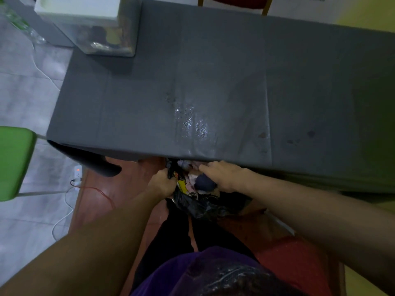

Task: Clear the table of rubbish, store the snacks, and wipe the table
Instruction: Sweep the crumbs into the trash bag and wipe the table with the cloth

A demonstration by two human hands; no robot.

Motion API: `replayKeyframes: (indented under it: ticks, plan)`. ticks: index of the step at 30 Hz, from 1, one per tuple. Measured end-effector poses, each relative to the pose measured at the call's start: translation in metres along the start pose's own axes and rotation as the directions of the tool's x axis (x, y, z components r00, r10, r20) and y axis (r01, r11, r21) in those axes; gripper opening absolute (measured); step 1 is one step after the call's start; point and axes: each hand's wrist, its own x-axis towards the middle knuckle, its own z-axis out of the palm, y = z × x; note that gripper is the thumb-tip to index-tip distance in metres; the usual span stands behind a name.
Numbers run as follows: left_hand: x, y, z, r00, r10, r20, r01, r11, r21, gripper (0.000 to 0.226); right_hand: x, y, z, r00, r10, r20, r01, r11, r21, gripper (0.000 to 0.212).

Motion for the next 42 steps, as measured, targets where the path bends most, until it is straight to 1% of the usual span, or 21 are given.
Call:
replayKeyframes:
  ticks: [1,4,7,9,11,12,16,21,24,26,28,30,31,35,38,40,41,42]
  plan:
    - [0.0,0.0,0.0,1.0,-0.001,0.0,0.001,1.0,0.002,0.019,-0.001,-0.001,0.001,1.0,0.02,-0.011,-0.02,0.999,-0.035,0.047]
    - [0.001,0.001,0.001,1.0,0.001,-0.015,-0.001,1.0,0.01,0.022,-0.001,-0.003,0.004,0.995,0.081,-0.06,-0.087,0.992,-0.095,0.038]
    - [0.001,0.001,0.001,1.0,0.0,-0.013,0.0,1.0,0.022,0.021,-0.001,-0.004,0.005,0.99,0.136,-0.041,-0.137,0.99,-0.022,0.044]
    - [0.002,0.001,0.001,1.0,-0.002,-0.006,0.002,1.0,0.024,0.02,-0.001,-0.002,0.003,0.994,0.107,0.005,-0.107,0.994,0.023,0.05]
    - [0.002,0.0,0.001,1.0,-0.004,-0.005,0.004,1.0,0.029,0.023,-0.004,-0.001,0.001,0.996,0.083,0.041,-0.085,0.995,0.044,0.052]
    - [0.002,0.0,0.001,1.0,-0.003,-0.003,0.003,1.0,0.029,0.024,-0.005,-0.002,0.001,0.994,0.099,0.04,-0.1,0.994,0.041,0.05]
    - [0.002,0.001,0.001,1.0,0.003,0.0,-0.003,1.0,0.02,0.022,-0.005,-0.005,0.005,0.982,0.186,-0.044,-0.186,0.983,0.012,0.045]
    - [0.002,-0.001,0.0,1.0,-0.002,-0.002,0.002,1.0,0.013,0.023,-0.003,-0.002,0.004,0.994,0.11,-0.017,-0.108,0.99,0.086,0.049]
    - [0.002,0.0,0.001,1.0,-0.001,-0.004,0.001,1.0,0.017,0.024,-0.003,-0.002,0.005,0.985,0.156,-0.077,-0.148,0.984,0.1,0.04]
    - [0.003,0.001,0.001,1.0,0.001,-0.008,-0.001,1.0,0.024,0.023,-0.002,-0.002,0.006,0.982,0.17,-0.086,-0.158,0.979,0.132,0.047]
    - [0.003,0.0,0.002,1.0,0.003,-0.014,-0.003,1.0,0.027,0.024,-0.001,-0.001,0.007,0.992,0.114,-0.054,-0.104,0.983,0.149,0.051]
    - [0.003,0.0,0.003,1.0,0.008,-0.018,-0.008,1.0,0.029,0.025,-0.001,0.001,0.008,0.998,0.053,-0.016,-0.05,0.992,0.119,0.054]
    - [0.002,0.001,0.003,1.0,0.006,-0.017,-0.006,1.0,0.029,0.025,-0.001,0.002,0.008,0.999,0.051,-0.009,-0.049,0.994,0.101,0.054]
    - [0.001,0.002,0.002,1.0,0.012,-0.009,-0.012,0.999,0.034,0.023,0.0,0.001,0.007,0.992,0.101,-0.073,-0.096,0.993,0.068,0.04]
    - [0.0,0.003,0.001,1.0,0.022,-0.003,-0.022,0.999,0.032,0.021,-0.003,0.001,0.004,0.988,0.043,-0.151,-0.031,0.996,0.083,0.03]
    - [-0.001,0.005,0.001,1.0,0.022,0.002,-0.022,0.999,0.027,0.02,-0.007,0.005,-0.003,0.981,0.014,-0.192,0.019,0.985,0.172,0.02]
    - [-0.002,0.005,0.0,1.0,0.021,0.004,-0.021,0.999,0.032,0.019,-0.009,0.007,-0.007,0.972,0.037,-0.233,0.023,0.968,0.249,0.021]
    - [-0.002,0.005,0.0,1.0,0.021,0.004,-0.021,0.999,0.034,0.016,-0.011,0.01,-0.013,0.948,0.094,-0.305,0.018,0.939,0.343,0.024]
